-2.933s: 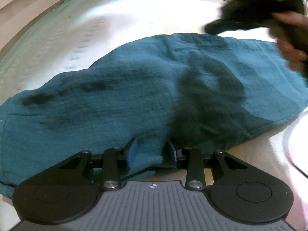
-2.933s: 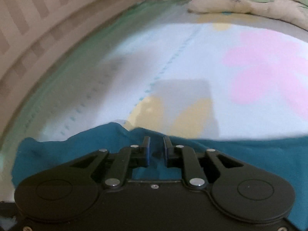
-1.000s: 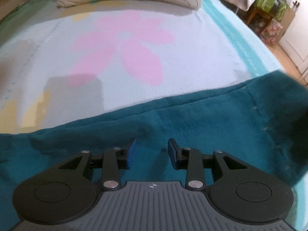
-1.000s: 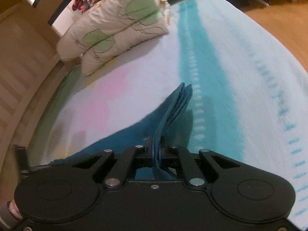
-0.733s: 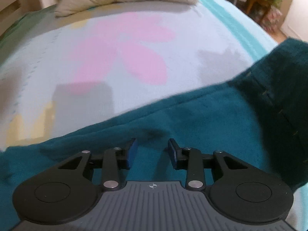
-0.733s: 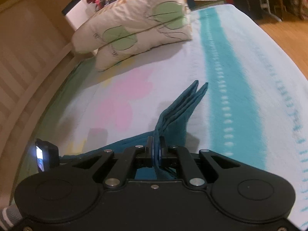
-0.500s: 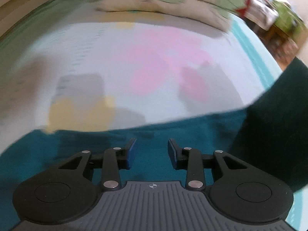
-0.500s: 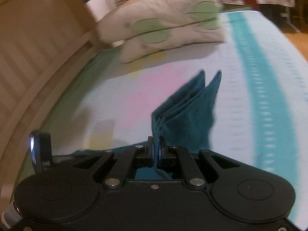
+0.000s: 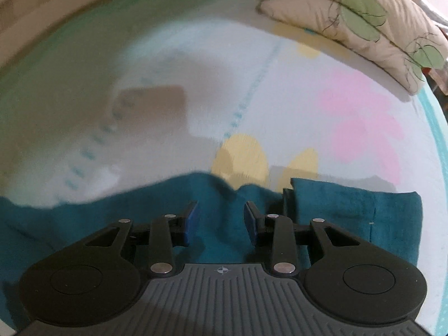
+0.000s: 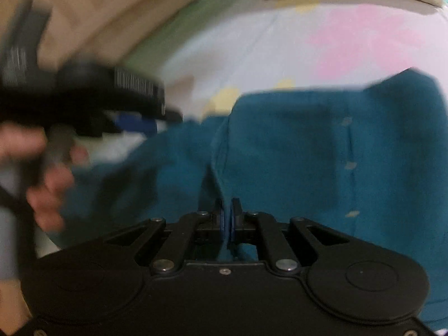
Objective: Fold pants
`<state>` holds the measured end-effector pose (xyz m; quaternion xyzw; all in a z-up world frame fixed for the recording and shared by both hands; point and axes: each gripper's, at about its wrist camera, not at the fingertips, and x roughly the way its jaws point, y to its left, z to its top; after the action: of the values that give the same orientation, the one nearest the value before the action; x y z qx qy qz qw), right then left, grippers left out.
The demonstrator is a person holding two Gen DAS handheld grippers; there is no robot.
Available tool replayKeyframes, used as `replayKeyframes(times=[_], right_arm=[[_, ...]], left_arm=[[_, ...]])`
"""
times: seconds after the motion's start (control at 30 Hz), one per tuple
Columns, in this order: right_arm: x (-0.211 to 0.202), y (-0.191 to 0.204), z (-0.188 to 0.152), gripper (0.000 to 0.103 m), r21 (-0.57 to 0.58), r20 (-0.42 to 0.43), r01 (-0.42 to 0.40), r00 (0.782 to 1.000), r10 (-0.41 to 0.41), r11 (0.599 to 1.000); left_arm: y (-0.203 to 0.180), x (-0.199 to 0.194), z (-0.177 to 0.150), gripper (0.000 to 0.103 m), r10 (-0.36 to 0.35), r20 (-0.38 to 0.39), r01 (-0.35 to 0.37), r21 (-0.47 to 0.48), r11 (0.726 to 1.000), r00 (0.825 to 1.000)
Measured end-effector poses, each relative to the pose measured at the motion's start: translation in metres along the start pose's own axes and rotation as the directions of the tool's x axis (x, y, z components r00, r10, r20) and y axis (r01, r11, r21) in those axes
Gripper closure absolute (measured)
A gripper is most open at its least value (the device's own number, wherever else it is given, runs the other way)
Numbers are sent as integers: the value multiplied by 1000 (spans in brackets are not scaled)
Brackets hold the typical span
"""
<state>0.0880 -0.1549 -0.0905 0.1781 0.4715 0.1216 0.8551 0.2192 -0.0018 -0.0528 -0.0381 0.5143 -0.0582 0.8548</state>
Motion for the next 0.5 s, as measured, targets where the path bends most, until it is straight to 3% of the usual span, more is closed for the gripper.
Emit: replayKeyframes(times=[0.07, 0.13, 0.27, 0.5], right_arm=[[7, 5, -8, 79, -34, -25, 7, 1000, -7, 999], [2, 3, -5, 63, -40, -23, -18, 1000, 17, 999], [-33, -9, 5, 63, -36, 58, -48, 997, 50, 998], [-77, -73, 7, 62, 78, 139, 41, 989, -52, 996]], left_arm=[[2, 5, -4, 69, -7, -28, 7, -6, 1000, 1000], [-6, 8, -6, 69, -27, -34, 28, 17, 999, 999], [-25, 5, -10, 69, -69, -16, 71, 89, 994, 997], [-33, 9, -29, 69, -128, -30, 131, 138, 982, 991]])
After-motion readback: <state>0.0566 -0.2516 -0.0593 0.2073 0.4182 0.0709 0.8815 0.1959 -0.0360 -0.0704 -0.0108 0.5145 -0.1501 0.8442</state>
